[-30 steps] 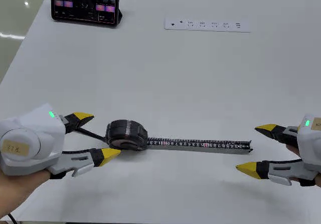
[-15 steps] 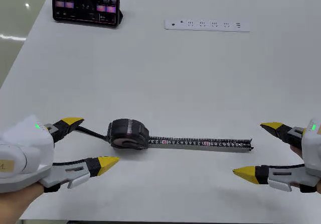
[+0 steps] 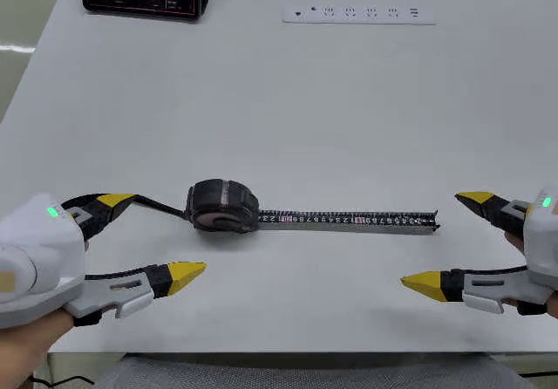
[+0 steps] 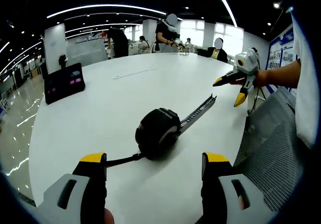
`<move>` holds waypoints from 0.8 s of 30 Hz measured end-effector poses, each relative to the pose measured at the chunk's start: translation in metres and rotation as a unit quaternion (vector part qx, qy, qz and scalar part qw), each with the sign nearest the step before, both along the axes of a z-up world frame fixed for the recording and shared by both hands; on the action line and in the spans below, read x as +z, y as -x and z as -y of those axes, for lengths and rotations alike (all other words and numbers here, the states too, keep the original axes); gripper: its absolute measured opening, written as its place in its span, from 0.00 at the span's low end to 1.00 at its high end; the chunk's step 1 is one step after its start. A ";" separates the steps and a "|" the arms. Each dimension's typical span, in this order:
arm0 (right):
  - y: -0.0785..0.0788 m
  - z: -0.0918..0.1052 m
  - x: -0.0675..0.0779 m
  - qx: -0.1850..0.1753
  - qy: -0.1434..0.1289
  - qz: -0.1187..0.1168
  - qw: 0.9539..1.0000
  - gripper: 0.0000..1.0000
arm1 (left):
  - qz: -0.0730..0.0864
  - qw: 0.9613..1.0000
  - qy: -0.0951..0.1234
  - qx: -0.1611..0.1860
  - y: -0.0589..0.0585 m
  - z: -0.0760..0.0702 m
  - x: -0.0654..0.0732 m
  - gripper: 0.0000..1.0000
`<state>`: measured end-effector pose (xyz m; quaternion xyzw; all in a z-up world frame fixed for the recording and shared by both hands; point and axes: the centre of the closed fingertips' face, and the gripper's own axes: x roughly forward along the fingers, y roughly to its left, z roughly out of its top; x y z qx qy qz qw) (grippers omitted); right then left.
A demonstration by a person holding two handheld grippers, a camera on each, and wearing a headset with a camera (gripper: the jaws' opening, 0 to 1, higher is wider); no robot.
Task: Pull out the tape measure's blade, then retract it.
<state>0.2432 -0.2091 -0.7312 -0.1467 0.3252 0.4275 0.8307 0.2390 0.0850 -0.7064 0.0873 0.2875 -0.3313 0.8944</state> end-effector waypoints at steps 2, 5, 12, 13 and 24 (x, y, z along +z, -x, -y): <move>0.002 0.001 -0.001 0.001 0.003 -0.003 1.000 0.85 | -0.002 1.000 0.000 0.001 0.002 -0.001 -0.001 0.75; 0.003 0.002 -0.001 0.000 0.001 -0.003 1.000 0.86 | -0.003 1.000 -0.001 0.002 0.004 -0.003 -0.001 0.75; 0.008 0.003 0.003 -0.004 -0.005 0.000 1.000 0.86 | -0.007 1.000 -0.001 0.006 0.011 -0.005 -0.003 0.75; 0.009 0.003 0.003 -0.005 -0.005 0.001 1.000 0.86 | -0.008 1.000 -0.001 0.007 0.012 -0.005 -0.003 0.75; 0.018 0.006 0.002 -0.011 -0.011 0.005 1.000 0.86 | -0.014 1.000 0.007 0.014 0.022 -0.007 -0.005 0.75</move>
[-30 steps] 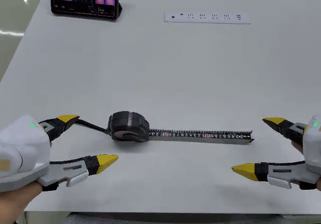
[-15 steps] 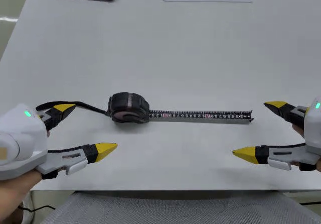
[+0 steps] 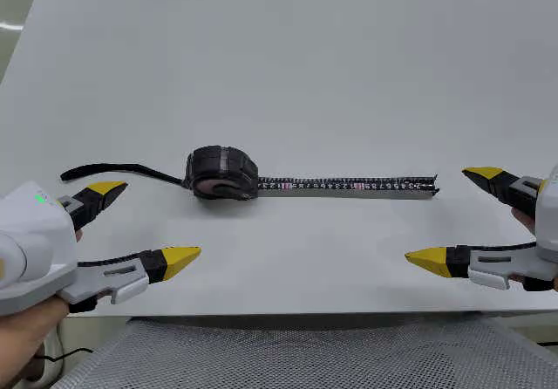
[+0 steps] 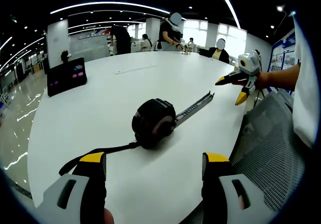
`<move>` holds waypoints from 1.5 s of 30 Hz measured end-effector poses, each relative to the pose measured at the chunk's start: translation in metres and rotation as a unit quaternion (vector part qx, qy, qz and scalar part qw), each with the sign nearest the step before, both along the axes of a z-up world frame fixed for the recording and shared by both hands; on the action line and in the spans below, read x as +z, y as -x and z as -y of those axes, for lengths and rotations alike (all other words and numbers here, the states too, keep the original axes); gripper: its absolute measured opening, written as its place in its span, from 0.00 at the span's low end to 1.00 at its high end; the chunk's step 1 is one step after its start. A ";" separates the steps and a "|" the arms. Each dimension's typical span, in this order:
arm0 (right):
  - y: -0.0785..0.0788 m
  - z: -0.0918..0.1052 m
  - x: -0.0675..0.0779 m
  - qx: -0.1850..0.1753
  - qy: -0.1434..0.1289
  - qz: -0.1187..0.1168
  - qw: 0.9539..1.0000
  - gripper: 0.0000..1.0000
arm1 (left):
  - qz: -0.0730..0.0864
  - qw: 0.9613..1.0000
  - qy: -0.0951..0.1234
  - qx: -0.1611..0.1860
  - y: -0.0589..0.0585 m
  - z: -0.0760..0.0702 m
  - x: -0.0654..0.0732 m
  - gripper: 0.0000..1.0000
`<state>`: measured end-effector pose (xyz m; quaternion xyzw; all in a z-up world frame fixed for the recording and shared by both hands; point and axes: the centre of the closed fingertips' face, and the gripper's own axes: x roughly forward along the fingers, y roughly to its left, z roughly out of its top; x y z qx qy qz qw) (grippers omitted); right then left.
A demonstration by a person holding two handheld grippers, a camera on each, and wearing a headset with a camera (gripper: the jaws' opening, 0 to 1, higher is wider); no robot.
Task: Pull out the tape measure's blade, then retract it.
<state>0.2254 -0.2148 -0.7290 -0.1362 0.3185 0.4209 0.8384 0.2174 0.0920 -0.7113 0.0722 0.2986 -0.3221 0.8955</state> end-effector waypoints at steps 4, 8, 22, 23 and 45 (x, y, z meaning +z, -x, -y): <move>0.004 0.000 0.001 -0.003 -0.004 0.002 1.000 0.87 | -0.001 1.000 0.002 0.002 0.003 0.001 -0.001 0.75; 0.008 0.002 0.000 -0.006 -0.005 0.004 1.000 0.87 | -0.004 1.000 0.003 0.002 0.008 0.003 -0.003 0.75; 0.008 0.002 -0.002 -0.012 -0.011 0.001 1.000 0.89 | -0.004 1.000 0.006 0.000 0.005 0.005 -0.003 0.75; 0.008 0.002 -0.002 -0.011 -0.010 0.001 1.000 0.90 | -0.004 1.000 0.003 -0.001 0.005 0.004 -0.004 0.75; 0.012 -0.003 -0.003 -0.005 -0.012 -0.004 1.000 0.91 | -0.005 1.000 0.006 0.002 0.005 0.004 -0.003 0.76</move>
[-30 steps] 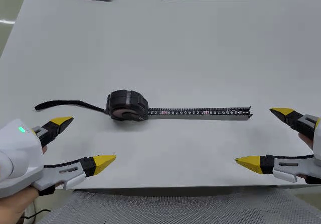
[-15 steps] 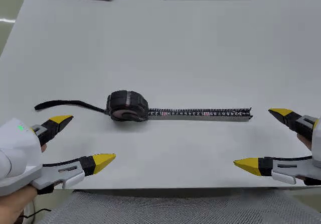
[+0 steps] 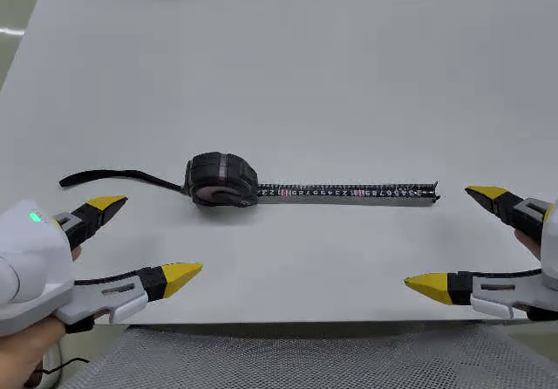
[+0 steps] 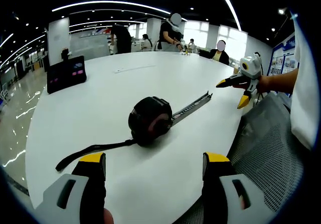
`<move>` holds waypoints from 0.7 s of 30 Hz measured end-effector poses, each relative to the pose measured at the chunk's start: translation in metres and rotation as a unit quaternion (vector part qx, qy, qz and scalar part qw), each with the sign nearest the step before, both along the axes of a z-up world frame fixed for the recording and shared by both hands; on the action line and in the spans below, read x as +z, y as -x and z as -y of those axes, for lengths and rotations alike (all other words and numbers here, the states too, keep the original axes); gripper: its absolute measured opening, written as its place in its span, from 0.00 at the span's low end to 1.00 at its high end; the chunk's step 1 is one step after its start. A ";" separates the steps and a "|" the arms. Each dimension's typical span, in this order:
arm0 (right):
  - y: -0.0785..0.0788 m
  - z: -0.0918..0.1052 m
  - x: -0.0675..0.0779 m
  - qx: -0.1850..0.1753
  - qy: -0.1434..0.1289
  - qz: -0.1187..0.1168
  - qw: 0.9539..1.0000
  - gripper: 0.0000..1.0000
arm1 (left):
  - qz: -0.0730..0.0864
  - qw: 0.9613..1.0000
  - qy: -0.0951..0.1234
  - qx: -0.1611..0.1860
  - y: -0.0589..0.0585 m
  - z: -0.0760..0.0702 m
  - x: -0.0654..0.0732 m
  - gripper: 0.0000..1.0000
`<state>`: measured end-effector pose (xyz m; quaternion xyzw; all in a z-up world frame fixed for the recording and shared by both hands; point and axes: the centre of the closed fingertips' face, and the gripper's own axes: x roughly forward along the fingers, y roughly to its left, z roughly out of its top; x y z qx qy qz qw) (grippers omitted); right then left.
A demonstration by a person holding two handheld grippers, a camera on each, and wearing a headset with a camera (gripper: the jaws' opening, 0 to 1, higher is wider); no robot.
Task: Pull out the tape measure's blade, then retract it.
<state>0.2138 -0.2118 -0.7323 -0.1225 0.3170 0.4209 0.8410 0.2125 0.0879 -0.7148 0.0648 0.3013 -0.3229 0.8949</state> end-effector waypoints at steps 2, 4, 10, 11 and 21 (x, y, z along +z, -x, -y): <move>-0.001 0.000 0.000 -0.001 0.000 0.001 1.000 0.91 | 0.000 1.000 0.002 0.001 0.000 0.001 0.001 0.76; -0.001 0.001 0.001 -0.001 0.000 0.001 1.000 0.92 | 0.000 1.000 0.000 0.000 0.000 0.002 0.000 0.76; -0.001 0.001 0.001 -0.004 -0.005 0.000 1.000 0.93 | -0.002 1.000 0.007 -0.003 0.000 0.008 0.001 0.77; 0.000 0.001 0.001 -0.003 -0.005 -0.001 1.000 0.93 | -0.002 1.000 0.007 -0.004 0.000 0.008 0.001 0.77; 0.000 0.001 -0.001 -0.001 -0.004 -0.002 1.000 0.93 | -0.001 1.000 0.006 -0.004 -0.002 0.012 0.002 0.77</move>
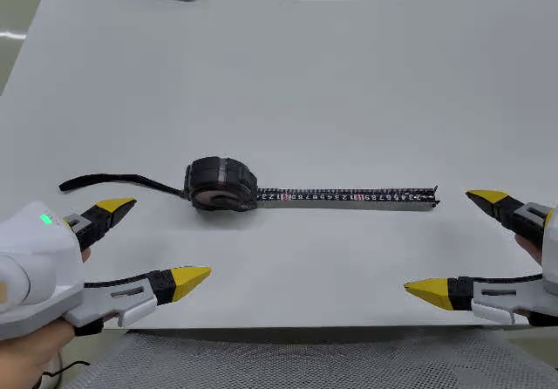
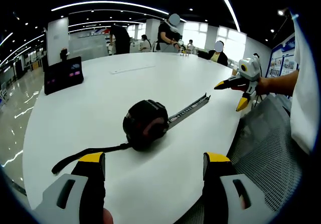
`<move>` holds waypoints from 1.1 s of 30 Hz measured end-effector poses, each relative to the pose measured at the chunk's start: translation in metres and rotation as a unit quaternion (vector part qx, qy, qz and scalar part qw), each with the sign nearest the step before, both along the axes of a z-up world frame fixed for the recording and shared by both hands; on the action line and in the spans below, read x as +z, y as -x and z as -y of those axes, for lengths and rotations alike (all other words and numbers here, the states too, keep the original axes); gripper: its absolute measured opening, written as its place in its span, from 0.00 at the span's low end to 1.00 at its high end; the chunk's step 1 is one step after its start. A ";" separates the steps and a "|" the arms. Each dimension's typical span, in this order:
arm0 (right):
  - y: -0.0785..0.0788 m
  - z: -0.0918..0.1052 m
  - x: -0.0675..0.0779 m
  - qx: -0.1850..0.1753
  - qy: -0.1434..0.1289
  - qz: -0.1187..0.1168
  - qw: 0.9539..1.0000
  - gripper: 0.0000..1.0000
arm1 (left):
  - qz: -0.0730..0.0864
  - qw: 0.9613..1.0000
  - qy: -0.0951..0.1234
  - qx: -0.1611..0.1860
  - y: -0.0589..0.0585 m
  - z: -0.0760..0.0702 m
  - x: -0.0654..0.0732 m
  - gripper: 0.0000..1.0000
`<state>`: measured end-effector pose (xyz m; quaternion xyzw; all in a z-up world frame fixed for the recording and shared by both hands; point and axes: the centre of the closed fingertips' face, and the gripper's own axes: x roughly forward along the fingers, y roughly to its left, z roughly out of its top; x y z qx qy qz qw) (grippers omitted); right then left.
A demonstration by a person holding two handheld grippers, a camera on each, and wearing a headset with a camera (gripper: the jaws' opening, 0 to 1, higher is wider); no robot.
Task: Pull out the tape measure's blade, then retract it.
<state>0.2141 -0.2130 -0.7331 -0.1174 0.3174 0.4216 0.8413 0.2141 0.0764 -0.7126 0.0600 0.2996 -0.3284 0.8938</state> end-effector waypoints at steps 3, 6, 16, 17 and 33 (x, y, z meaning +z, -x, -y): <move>-0.001 0.000 0.000 0.000 0.000 0.001 1.000 0.93 | -0.008 1.000 0.003 0.005 -0.001 0.001 -0.002 0.79; -0.004 -0.002 0.001 0.002 -0.001 0.001 1.000 0.93 | -0.012 1.000 0.003 0.010 -0.004 0.004 -0.004 0.79; -0.007 -0.002 -0.001 0.005 -0.001 -0.001 1.000 0.93 | -0.015 1.000 0.010 0.024 -0.016 0.013 -0.006 0.80; -0.007 -0.002 -0.001 0.005 0.000 -0.001 1.000 0.93 | -0.015 1.000 0.011 0.025 -0.017 0.014 -0.006 0.80; -0.009 0.005 -0.004 -0.001 0.000 -0.003 1.000 0.91 | -0.016 0.999 0.017 0.027 -0.029 0.031 -0.008 0.80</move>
